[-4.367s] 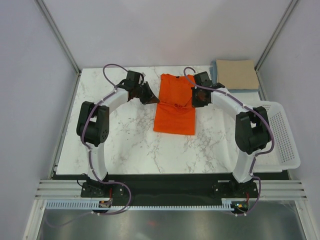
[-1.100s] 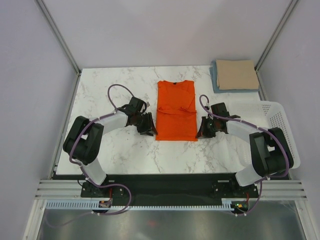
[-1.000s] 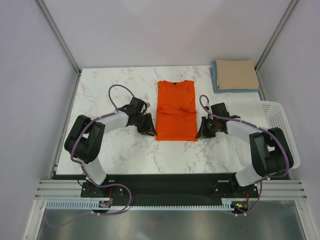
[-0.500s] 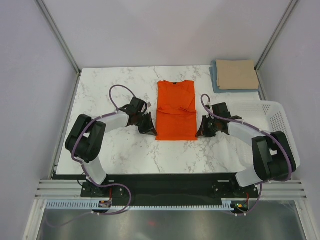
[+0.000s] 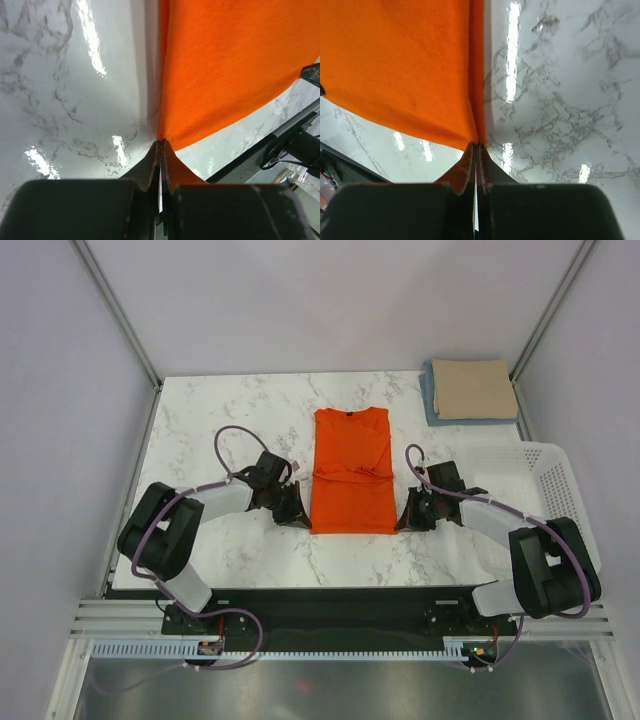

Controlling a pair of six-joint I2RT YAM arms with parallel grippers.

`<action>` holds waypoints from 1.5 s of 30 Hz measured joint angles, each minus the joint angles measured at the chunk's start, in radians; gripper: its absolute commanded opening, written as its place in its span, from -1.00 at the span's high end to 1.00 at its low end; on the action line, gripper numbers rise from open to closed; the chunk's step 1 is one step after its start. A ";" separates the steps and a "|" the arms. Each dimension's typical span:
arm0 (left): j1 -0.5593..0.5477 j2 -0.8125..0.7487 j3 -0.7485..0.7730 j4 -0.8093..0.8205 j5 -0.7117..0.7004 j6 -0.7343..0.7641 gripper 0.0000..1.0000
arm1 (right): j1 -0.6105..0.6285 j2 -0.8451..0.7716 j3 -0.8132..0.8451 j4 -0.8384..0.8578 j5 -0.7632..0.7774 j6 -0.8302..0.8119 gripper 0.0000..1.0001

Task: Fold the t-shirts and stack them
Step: Fold the tshirt

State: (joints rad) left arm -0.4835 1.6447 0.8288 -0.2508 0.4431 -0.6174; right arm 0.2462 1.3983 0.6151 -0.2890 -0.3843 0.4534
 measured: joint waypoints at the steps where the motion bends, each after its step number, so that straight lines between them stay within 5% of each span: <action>1: -0.003 0.001 -0.014 0.000 0.000 -0.003 0.96 | 0.002 0.000 -0.011 0.000 0.000 0.004 1.00; 7: -0.010 0.004 -0.032 0.008 0.000 -0.014 0.92 | 0.014 -0.013 -0.037 0.005 0.000 0.021 0.94; 11: -0.010 0.003 -0.034 0.015 0.002 -0.016 0.46 | 0.015 -0.036 -0.037 -0.005 0.018 0.035 0.57; 16: -0.008 -0.042 -0.029 0.011 -0.023 -0.023 0.33 | 0.016 -0.067 0.024 -0.095 0.101 0.037 0.48; 22: -0.004 -0.025 0.108 0.003 -0.037 -0.026 0.45 | 0.021 -0.040 0.166 -0.087 0.182 0.023 1.00; 32: -0.001 0.175 0.297 0.017 -0.080 -0.025 0.51 | 0.099 0.194 0.243 0.049 0.300 -0.006 1.00; 45: 0.000 0.263 0.375 0.014 -0.128 -0.024 0.52 | 0.123 0.252 0.266 0.125 0.349 -0.005 1.00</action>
State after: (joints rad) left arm -0.4835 1.9079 1.2037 -0.2367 0.3149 -0.6415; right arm 0.3695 1.6501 0.8814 -0.1642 -0.0349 0.4484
